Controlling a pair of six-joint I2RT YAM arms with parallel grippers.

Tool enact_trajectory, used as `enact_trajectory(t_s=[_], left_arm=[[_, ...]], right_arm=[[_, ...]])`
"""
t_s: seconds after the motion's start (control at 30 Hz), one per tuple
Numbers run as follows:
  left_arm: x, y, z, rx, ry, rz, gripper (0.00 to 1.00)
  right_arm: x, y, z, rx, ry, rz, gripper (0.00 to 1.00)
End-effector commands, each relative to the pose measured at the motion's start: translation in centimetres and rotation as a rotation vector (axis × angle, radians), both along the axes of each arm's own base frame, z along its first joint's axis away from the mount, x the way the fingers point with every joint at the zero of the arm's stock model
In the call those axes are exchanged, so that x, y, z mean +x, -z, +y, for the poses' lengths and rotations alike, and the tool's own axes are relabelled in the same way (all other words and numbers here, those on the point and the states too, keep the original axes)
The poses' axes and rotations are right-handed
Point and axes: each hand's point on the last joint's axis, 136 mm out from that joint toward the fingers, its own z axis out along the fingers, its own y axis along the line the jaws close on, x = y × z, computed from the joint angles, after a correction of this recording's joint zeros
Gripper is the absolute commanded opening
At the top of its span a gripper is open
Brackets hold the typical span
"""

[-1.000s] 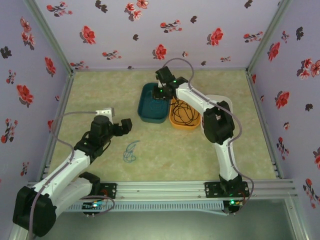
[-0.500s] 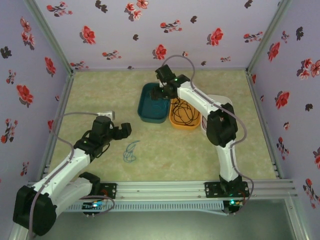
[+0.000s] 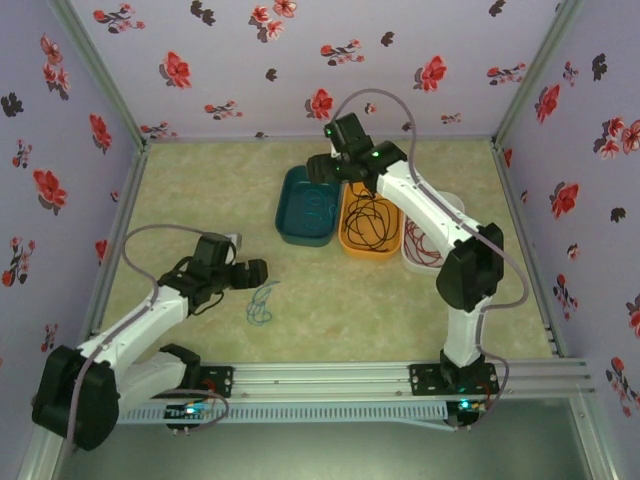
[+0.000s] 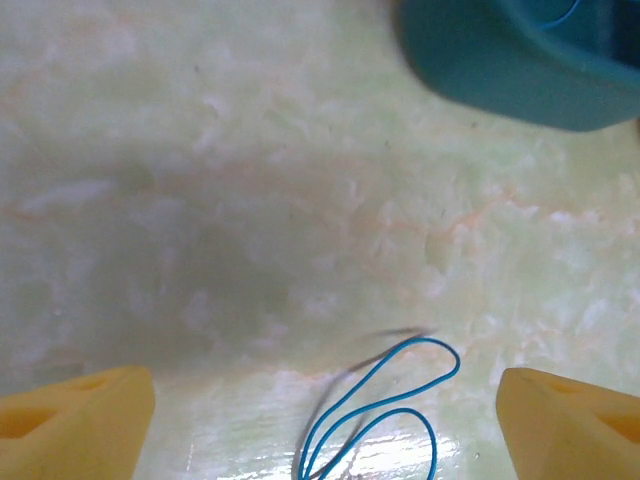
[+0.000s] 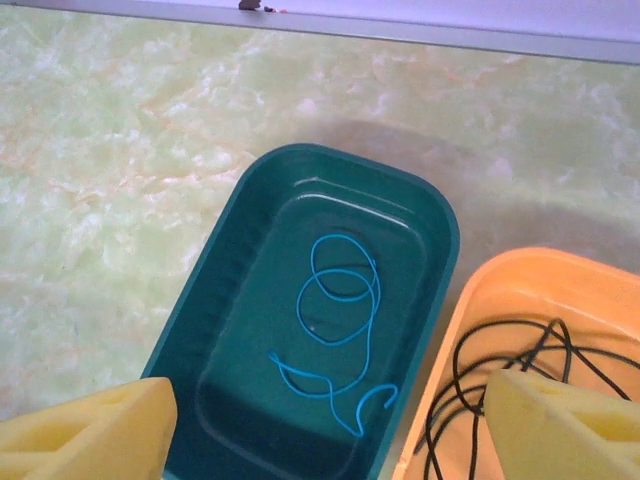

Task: Untangle the cables

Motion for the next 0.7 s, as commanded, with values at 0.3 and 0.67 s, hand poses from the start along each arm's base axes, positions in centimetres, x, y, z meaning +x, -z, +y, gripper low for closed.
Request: enact_trajectory(t_s=[0.3, 0.67], left_arm=[[-0.4, 0.7, -5.3, 0.004, 0.264, 0.075, 0.56], [-1.0, 3.7, -6.5, 0.201, 0.359, 0.194, 0.52]], right_arm=[[-4.3, -2.9, -3.7, 0.112, 0.074, -0.108, 0.99], [-7.0, -4.1, -7.1, 0.157, 0.151, -0.196, 0.99]])
